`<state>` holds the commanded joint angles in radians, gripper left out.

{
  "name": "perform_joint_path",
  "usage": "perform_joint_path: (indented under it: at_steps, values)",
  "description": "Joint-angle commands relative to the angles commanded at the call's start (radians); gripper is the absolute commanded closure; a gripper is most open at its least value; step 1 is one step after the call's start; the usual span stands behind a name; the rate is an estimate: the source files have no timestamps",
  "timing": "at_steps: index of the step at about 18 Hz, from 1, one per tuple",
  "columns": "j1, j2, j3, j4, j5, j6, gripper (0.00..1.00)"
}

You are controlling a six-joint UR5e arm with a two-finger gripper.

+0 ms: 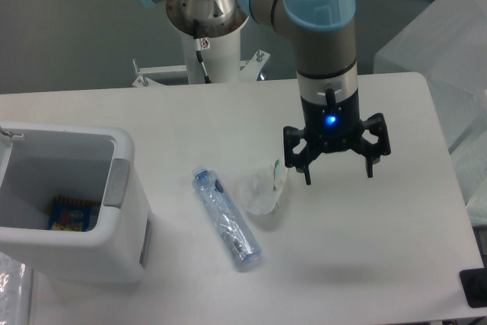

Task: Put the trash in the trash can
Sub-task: 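Move the open gripper over the clear plastic bottle and lower it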

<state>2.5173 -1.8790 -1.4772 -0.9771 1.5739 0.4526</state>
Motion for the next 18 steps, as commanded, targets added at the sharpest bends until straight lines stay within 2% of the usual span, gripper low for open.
perform_joint_path:
  at_steps: [4, 7, 13, 15, 18]
  values:
    - [-0.020, -0.049, 0.000, 0.002, -0.011, -0.159, 0.00]
    - [-0.020, -0.094, 0.011, 0.002, -0.093, -0.264, 0.00]
    - [-0.054, -0.184, 0.017, 0.005, -0.103, -0.356, 0.00]
    - [-0.061, -0.210, 0.024, 0.026, -0.103, -0.412, 0.00]
    - [-0.084, -0.232, 0.012, 0.077, -0.098, -0.430, 0.00]
